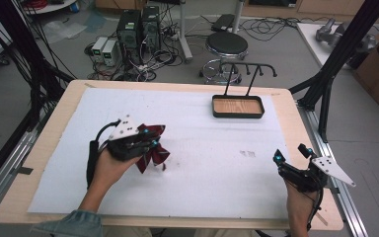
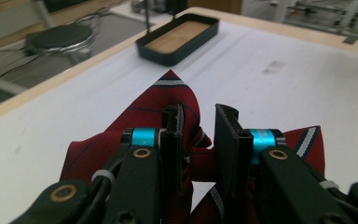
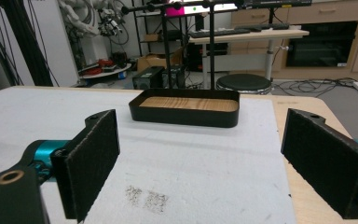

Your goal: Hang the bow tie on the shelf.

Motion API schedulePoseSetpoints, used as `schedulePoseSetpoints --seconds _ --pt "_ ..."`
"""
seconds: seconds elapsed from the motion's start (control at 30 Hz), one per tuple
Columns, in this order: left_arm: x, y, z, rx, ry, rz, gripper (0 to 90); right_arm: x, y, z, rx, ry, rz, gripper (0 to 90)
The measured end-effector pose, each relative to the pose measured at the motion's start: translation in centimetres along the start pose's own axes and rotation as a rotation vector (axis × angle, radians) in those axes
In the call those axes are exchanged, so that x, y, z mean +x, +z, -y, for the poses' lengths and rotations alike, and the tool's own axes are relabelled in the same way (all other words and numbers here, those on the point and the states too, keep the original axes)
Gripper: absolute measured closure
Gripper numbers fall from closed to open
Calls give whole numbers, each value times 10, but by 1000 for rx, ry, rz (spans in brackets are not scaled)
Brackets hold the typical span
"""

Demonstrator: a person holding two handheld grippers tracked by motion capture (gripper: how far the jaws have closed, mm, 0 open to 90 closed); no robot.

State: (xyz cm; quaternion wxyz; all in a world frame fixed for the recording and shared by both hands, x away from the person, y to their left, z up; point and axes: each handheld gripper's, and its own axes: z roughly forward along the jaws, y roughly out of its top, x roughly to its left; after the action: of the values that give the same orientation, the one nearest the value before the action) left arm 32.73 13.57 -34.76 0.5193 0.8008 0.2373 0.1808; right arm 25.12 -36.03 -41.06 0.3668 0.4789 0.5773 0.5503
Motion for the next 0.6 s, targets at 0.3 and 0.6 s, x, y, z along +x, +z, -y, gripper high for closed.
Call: schedulePoseSetpoints --seconds 0.3,0.6 --pt "20 60 -59 -8 83 198 722 -2 2 3 7 5 -4 103" --pt "41 117 -119 16 181 292 721 -8 0 5 1 35 -1 103"
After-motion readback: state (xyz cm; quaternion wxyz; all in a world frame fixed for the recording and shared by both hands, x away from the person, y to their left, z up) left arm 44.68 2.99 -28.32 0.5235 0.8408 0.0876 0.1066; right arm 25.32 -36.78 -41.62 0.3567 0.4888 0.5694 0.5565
